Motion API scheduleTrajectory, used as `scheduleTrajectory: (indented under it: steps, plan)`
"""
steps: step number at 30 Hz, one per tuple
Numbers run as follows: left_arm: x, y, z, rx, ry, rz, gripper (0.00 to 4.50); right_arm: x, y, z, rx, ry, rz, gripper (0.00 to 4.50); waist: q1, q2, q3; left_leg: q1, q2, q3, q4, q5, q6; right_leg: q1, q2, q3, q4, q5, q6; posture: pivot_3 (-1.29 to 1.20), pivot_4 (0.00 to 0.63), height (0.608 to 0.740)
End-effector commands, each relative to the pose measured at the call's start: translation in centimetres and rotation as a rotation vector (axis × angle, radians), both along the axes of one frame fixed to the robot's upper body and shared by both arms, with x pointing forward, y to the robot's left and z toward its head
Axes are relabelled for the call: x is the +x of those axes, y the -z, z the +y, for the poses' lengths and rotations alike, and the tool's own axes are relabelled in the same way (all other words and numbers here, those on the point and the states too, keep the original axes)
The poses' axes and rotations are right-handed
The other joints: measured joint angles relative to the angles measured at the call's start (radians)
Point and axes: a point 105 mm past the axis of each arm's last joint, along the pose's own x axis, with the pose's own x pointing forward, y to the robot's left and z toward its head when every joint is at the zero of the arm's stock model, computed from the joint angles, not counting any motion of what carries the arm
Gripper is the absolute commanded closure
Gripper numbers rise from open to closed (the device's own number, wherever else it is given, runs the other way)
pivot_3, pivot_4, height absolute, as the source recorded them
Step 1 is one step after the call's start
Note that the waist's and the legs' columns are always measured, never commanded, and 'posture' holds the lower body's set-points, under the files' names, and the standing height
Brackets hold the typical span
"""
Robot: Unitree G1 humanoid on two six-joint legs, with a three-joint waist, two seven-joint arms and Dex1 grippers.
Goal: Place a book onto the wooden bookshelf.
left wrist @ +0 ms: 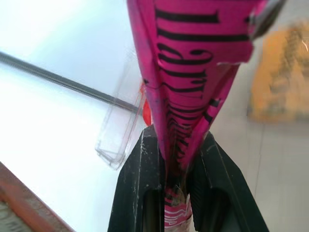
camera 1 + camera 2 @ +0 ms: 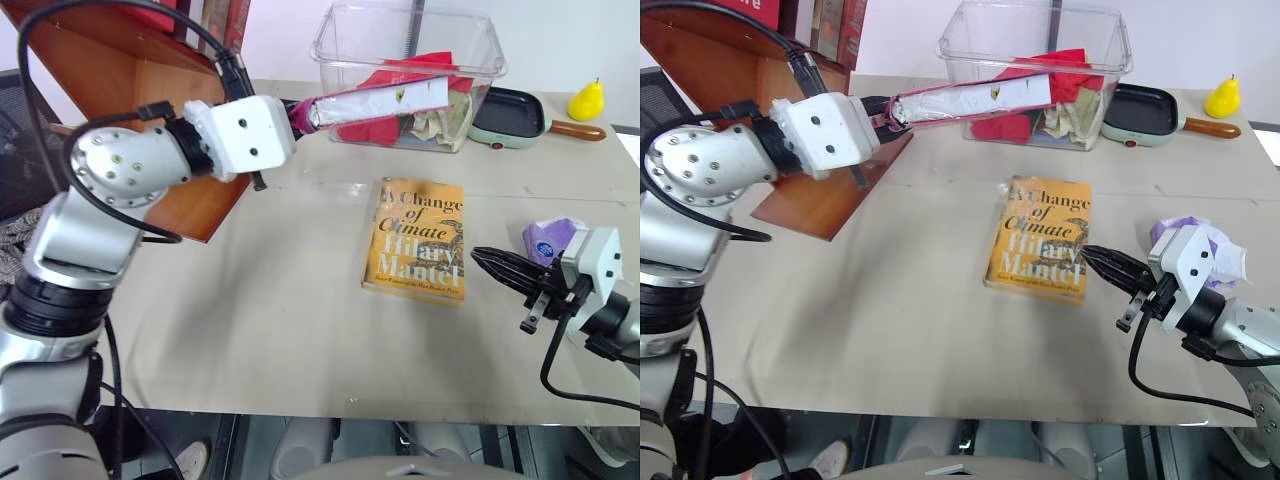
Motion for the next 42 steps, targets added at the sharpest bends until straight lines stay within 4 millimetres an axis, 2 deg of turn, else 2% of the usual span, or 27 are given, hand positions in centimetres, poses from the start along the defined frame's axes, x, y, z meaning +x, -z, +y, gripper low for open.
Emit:
scheduleTrajectory:
  steps: [1,6,10,14,17,21,25,27,31,36,39,41,42]
  plan:
    - [-1.3,-2.7,1.1,0.050,-0.023,-0.048,4.41,0.0,-1.0,-0.2,0.013,-0.027,-0.053,4.50,0.000,0.000,0.001,0.000,0.000,0.000,0.000,0.000,0.000,0.000,0.000,-0.001,0.000,0.000,0.000,0.00,0.150,0.740]
    - [-3.0,-5.8,3.2,0.135,-0.115,-0.023,4.41,0.9,-1.9,-1.1,-0.018,-0.064,-0.095,4.50,-0.003,-0.002,0.004,-0.002,0.000,0.000,0.001,0.000,0.000,0.000,0.001,-0.004,0.001,0.000,0.000,0.00,0.150,0.740]
    - [-4.2,-8.1,3.9,0.154,-0.156,-0.047,4.41,2.2,-3.5,-1.5,0.002,-0.081,-0.148,4.50,-0.015,-0.002,0.006,-0.002,0.000,0.001,0.002,0.000,0.000,0.000,0.001,-0.004,0.001,0.000,0.000,0.00,0.150,0.740]
    - [-5.0,-9.2,5.4,0.217,-0.233,-0.045,4.41,3.4,-4.1,-1.9,-0.001,-0.094,-0.183,4.50,-0.027,-0.002,0.006,-0.001,0.000,0.000,0.003,0.000,0.000,0.001,0.002,-0.005,0.002,0.000,0.000,0.00,0.150,0.740]
    - [-5.5,-8.9,7.9,0.292,-0.363,0.007,4.41,4.1,-4.1,-1.9,-0.007,-0.121,-0.193,4.50,-0.033,-0.002,0.007,-0.001,0.000,0.000,0.003,0.000,0.000,0.000,0.002,-0.005,0.004,0.000,0.000,0.00,0.150,0.740]
    - [-5.4,-9.2,11.1,0.356,-0.529,-0.012,4.41,4.3,-4.7,-1.3,0.019,-0.175,-0.211,4.50,-0.046,-0.001,0.009,-0.001,0.001,0.001,0.003,0.000,0.000,0.000,0.002,-0.004,0.005,0.000,0.000,0.00,0.150,0.740]
    - [-5.1,-8.8,13.7,0.409,-0.619,-0.030,4.41,3.2,-5.6,-0.5,0.043,-0.254,-0.219,4.50,-0.044,-0.001,0.009,0.000,0.001,0.001,0.003,0.000,0.000,0.000,0.002,-0.004,0.006,0.000,0.000,0.00,0.150,0.740]
    - [-4.7,-8.3,14.5,0.423,-0.627,-0.031,4.41,2.9,-6.0,-0.3,0.058,-0.270,-0.228,4.50,-0.044,-0.001,0.009,-0.001,0.001,0.000,0.004,0.000,0.000,0.000,0.002,-0.004,0.007,0.000,0.000,0.00,0.150,0.740]
    - [-3.5,-5.7,16.6,0.439,-0.654,0.026,4.41,1.8,-6.4,0.0,0.077,-0.281,-0.232,4.50,-0.044,-0.001,0.009,0.000,0.001,0.001,0.004,0.000,0.000,0.000,0.001,-0.004,0.009,0.000,0.000,0.00,0.150,0.740]
    - [-2.7,-4.5,19.5,0.470,-0.688,0.011,4.41,0.8,-6.5,0.2,0.092,-0.262,-0.224,4.50,-0.046,-0.001,0.009,0.001,0.001,0.001,0.004,0.000,0.000,0.000,0.001,-0.003,0.010,0.000,0.000,0.00,0.150,0.740]
    - [-1.9,-3.9,20.3,0.491,-0.663,-0.029,4.41,0.8,-6.3,0.2,0.094,-0.249,-0.218,4.50,-0.050,-0.002,0.009,0.003,0.001,0.001,0.004,0.000,0.000,0.000,0.001,-0.002,0.012,0.000,0.000,0.00,0.150,0.740]
    - [-1.3,-3.2,20.4,0.405,-0.646,-0.005,4.41,0.8,-6.0,0.3,0.091,-0.242,-0.212,4.50,-0.050,-0.001,0.008,0.005,0.001,0.002,0.004,0.000,0.000,0.000,0.001,-0.002,0.015,0.000,0.000,0.00,0.150,0.740]
    - [-1.1,-2.6,20.4,0.396,-0.637,0.014,3.91,0.8,-6.0,0.3,0.089,-0.240,-0.210,4.50,-0.049,-0.001,0.008,0.005,0.001,0.002,0.004,0.000,0.000,0.000,0.001,-0.002,0.016,0.000,0.000,0.00,0.150,0.740]
